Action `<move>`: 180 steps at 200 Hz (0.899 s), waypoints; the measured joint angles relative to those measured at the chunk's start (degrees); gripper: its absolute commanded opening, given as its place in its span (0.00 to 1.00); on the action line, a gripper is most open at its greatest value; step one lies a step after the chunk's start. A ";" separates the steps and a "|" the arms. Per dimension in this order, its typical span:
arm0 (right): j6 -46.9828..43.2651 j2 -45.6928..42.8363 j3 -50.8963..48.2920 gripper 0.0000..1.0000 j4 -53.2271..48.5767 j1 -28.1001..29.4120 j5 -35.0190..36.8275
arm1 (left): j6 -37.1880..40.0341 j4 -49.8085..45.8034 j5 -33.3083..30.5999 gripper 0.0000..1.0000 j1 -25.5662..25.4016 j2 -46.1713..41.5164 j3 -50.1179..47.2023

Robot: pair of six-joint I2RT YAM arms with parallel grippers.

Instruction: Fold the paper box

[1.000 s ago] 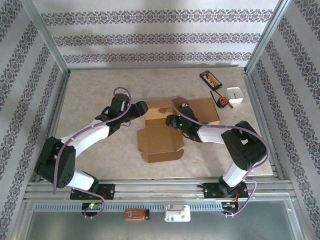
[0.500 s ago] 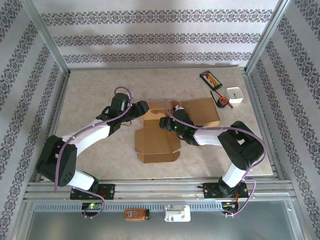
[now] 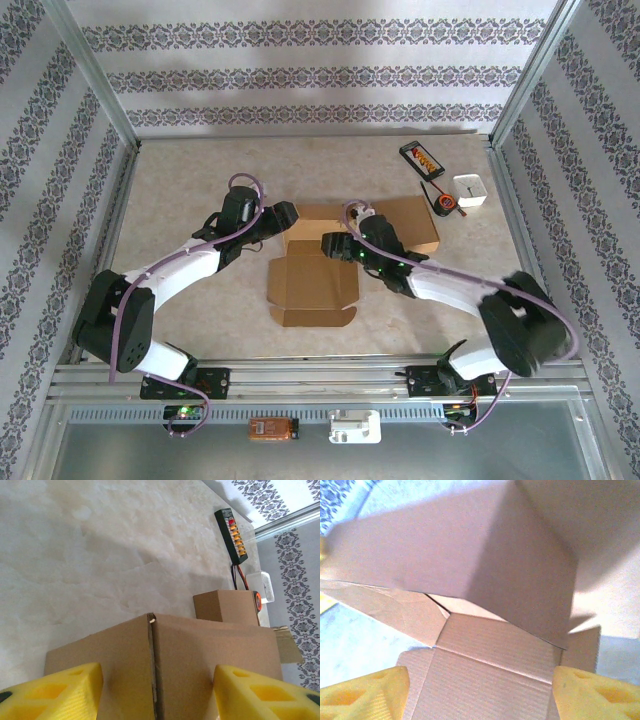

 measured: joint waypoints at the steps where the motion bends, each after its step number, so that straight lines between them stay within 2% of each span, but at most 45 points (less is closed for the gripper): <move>1: -0.17 -0.24 -0.07 0.80 -0.11 0.00 0.13 | 0.02 0.00 -0.02 0.60 0.00 0.00 0.00; 37: -11.41 -11.32 -3.17 0.88 -3.63 -0.42 7.30 | 0.46 -0.02 -0.22 0.60 0.02 0.00 0.00; 62: -16.96 -12.20 -3.89 0.89 -3.65 -3.78 10.16 | 0.46 -0.02 -0.37 0.60 0.02 0.00 0.00; 89: -20.63 -7.02 -2.29 0.74 -4.42 -7.63 10.60 | 0.46 -0.02 -0.37 0.60 0.04 0.00 0.00; 129: -25.18 2.34 2.25 0.58 -4.94 -7.91 9.31 | 0.50 -0.04 -0.79 0.60 0.04 -0.11 0.00; 153: -26.18 5.73 4.13 0.39 -5.01 -7.93 8.33 | 0.48 -0.04 -0.81 0.60 0.04 -0.11 0.00; 170: -24.44 6.10 4.70 0.21 -5.70 -7.93 5.97 | 0.46 -0.02 -0.79 0.60 0.04 -0.11 0.00; 180: -23.56 5.99 4.98 0.18 -5.99 -7.93 4.33 | 0.42 0.02 -0.79 0.60 0.04 -0.11 0.00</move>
